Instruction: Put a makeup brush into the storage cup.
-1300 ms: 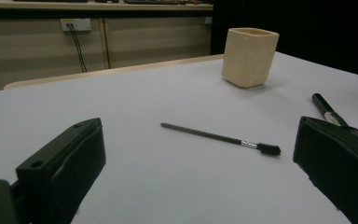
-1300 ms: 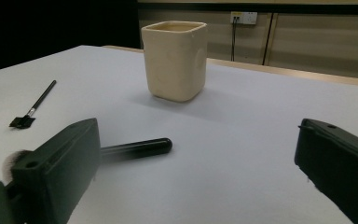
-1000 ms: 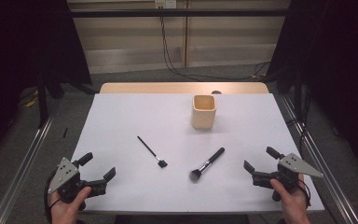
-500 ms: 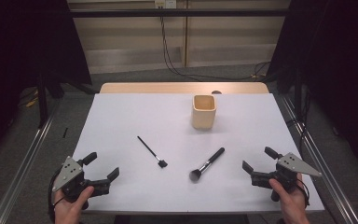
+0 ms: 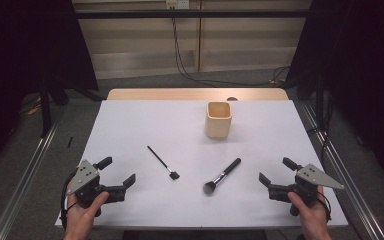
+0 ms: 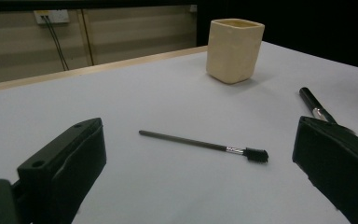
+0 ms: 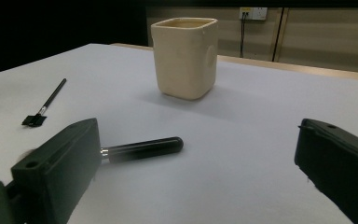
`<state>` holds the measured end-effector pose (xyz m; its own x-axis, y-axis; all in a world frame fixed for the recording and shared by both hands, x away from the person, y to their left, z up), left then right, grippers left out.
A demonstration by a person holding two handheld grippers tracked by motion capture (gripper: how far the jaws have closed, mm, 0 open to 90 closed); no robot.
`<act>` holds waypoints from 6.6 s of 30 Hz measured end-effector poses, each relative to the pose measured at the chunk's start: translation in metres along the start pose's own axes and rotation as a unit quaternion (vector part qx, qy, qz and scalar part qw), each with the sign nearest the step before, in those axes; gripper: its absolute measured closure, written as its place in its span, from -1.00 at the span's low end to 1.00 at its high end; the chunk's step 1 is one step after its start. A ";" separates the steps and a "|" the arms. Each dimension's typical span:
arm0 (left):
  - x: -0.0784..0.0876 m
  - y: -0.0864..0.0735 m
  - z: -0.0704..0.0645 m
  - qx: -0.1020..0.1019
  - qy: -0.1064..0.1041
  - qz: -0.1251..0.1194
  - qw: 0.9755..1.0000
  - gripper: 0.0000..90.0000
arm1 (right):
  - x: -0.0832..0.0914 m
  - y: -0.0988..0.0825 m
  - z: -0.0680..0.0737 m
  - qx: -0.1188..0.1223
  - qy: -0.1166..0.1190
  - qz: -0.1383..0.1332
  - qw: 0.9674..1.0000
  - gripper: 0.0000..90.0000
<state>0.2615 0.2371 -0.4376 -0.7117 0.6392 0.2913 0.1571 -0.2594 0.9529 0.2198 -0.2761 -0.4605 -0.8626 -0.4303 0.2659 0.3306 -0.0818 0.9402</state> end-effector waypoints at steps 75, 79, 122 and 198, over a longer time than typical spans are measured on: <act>-0.126 0.057 0.030 -0.097 -0.137 0.188 0.968 -0.93 | -0.002 0.000 0.001 0.008 0.010 0.005 1.000 -0.99; -0.129 0.055 0.032 -0.110 -0.144 0.209 0.961 -0.91 | -0.002 0.000 0.002 0.007 0.010 0.005 1.000 -0.99; -0.180 0.027 0.034 -0.219 -0.277 0.392 0.850 -0.86 | -0.004 -0.002 0.003 0.010 0.017 0.013 1.000 -0.99; -0.189 0.027 0.024 -0.226 -0.314 0.456 0.801 0.91 | -0.006 -0.003 0.003 0.007 0.020 0.020 1.000 -0.99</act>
<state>0.4166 0.1263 -0.4653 0.0658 0.2351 0.9697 0.0503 -0.9714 0.2321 0.2230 -0.2701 -0.4642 -0.8329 -0.4678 0.2956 0.3597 -0.0517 0.9316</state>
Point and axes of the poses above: each handheld gripper's, and its own axes: x roughly backward along the jaws, y roughly out of its top, z roughly to its left, the point moved 2 cm from there along -x, roughly forward along the jaws, and after that the axes turned 8 degrees about -x, right-handed, at the moved point
